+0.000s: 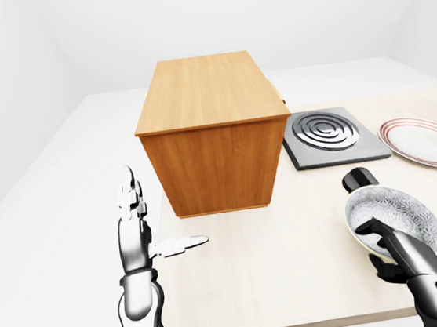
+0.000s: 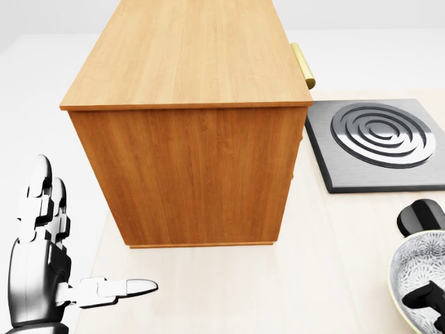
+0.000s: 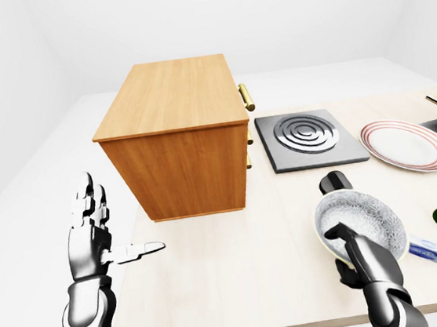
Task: Put the bowl on the top of the cabinet.
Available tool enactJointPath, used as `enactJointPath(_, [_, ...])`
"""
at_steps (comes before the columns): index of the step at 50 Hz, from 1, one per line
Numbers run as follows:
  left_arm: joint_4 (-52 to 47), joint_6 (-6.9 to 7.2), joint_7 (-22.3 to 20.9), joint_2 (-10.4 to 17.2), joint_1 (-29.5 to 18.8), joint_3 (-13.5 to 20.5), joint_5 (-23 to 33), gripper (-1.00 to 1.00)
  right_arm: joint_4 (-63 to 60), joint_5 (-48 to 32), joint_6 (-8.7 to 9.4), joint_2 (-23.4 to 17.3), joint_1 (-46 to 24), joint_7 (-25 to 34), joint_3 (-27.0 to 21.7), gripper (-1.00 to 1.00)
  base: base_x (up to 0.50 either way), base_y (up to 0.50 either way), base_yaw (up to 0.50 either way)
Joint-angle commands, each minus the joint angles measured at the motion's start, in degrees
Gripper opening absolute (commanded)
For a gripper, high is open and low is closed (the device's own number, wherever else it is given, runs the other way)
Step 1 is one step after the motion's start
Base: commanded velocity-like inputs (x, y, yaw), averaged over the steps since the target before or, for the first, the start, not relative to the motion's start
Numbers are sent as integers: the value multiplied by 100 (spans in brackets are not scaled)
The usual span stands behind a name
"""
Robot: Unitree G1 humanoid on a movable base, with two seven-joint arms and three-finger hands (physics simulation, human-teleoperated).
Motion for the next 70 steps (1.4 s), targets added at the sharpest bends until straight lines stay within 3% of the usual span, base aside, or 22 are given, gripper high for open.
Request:
enactJointPath(1, [-22, 0, -17, 1, 20, -10, -6, 100, 213, -167, -1, 51, 136, 172, 83, -100, 0, 0, 0])
enactJointPath(19, [26, 0, -51, 2, 6, -18, -22, 100, -317, 61, -1, 54, -13, 552, -160, -100, 0, 0, 0])
enactJointPath(30, [96, 0, -41, 9, -31, 0, -31, 100, -3185, 1143, -1, 179, -500, 2596, -985, -100, 0, 0, 0])
enactJointPath(33, [123, 0, -44, 10, -43, 3, -37, 100, -3449, 1250, -1, 248, -518, 2689, -1075, -100, 0, 0, 0])
enactJointPath(39, [72, 0, -25, 1, -46, 7, -40, 100, -4074, 1458, -1, 11, -843, 2689, -1255, -100, 0, 0, 0])
enactJointPath(42, [84, 0, -18, 1, -51, 0, -41, 100, -4114, 1455, 131, -158, -1038, 2689, -1229, -100, 0, 0, 0])
enactJointPath(43, [100, 0, -16, 2, -58, -1, -44, 100, -4106, 1398, 302, -348, -1233, 2689, -1194, -100, 0, 0, 0])
enactJointPath(46, [69, 0, -15, -2, -53, -12, -43, 100, -3490, 1102, 534, -827, -1793, 2689, -786, -100, 0, 0, 0])
enactJointPath(48, [113, 0, -12, 3, -56, -16, -41, 100, -2707, 855, 776, -1420, -2530, 2689, -467, -100, 0, 0, 0])
enactJointPath(49, [113, 0, -13, 5, -55, -14, -47, 100, -2295, 829, 986, -1682, -2912, 2689, -272, -100, 0, 0, 0])
enactJointPath(51, [150, 0, -17, 10, -65, -5, -54, 100, -1565, 658, 930, -2116, -3325, 2324, -11, -100, 0, 0, 0])
enactJointPath(53, [158, 0, -23, 10, -71, -7, -56, 100, -789, 761, 999, -2461, -3977, 2142, 289, -100, 0, 0, 0])
enactJointPath(54, [166, 0, -21, 9, -77, -7, -52, 100, 62, 669, 999, -2778, -4590, 1813, 539, -100, 0, 0, 0])
enactJointPath(58, [169, 0, -28, 11, -87, -15, -50, 100, 1514, 689, 967, -3194, -5678, 1403, 1037, -100, 0, 0, 0])
enactJointPath(65, [196, 0, -49, 15, -85, -19, -59, 100, 5148, 50, -1, -3419, -7989, 106, 1962, -100, 0, 0, 0])
enactJointPath(70, [197, 0, -46, 9, -84, -19, -59, 100, 7438, -448, -1, -3317, -9618, -761, 2388, -100, 0, 0, 0])
